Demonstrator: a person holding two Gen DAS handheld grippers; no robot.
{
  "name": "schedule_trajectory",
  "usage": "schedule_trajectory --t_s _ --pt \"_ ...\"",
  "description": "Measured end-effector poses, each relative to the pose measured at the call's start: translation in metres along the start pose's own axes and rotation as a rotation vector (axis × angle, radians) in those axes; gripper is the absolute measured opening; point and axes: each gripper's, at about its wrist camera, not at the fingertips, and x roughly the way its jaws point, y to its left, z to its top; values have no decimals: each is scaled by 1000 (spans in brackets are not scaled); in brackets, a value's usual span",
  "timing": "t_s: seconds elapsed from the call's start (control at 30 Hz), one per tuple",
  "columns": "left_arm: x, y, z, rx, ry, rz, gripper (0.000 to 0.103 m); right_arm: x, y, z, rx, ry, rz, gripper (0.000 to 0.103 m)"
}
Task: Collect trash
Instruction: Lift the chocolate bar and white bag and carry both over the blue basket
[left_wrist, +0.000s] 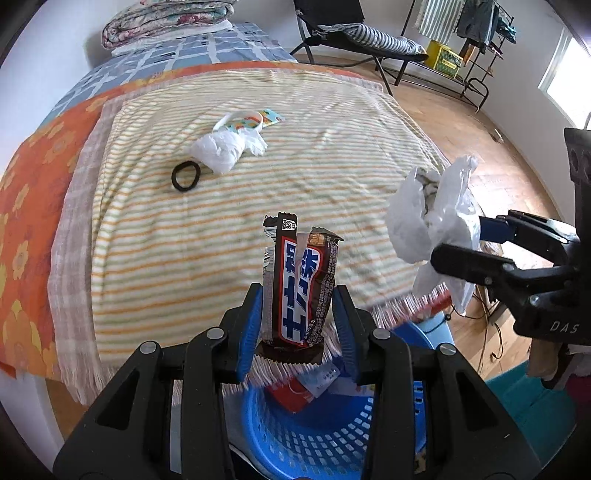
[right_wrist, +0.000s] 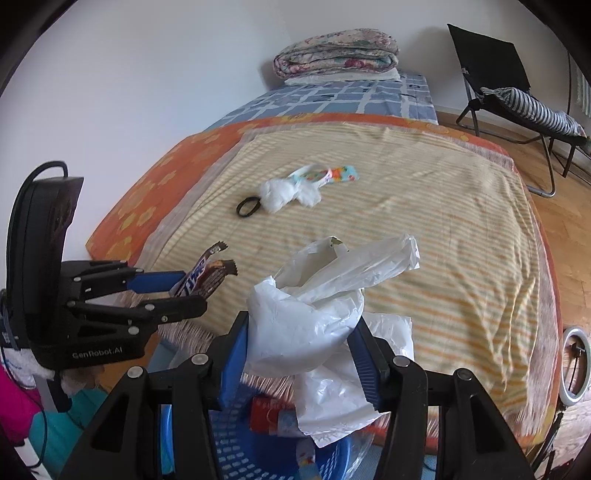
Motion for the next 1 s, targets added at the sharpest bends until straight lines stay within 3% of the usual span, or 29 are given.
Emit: schedule_trajectory --t_s 1.0 --pt "2 -23 -87 23 99 -50 39 -3 40 -93 -84 102 24 56"
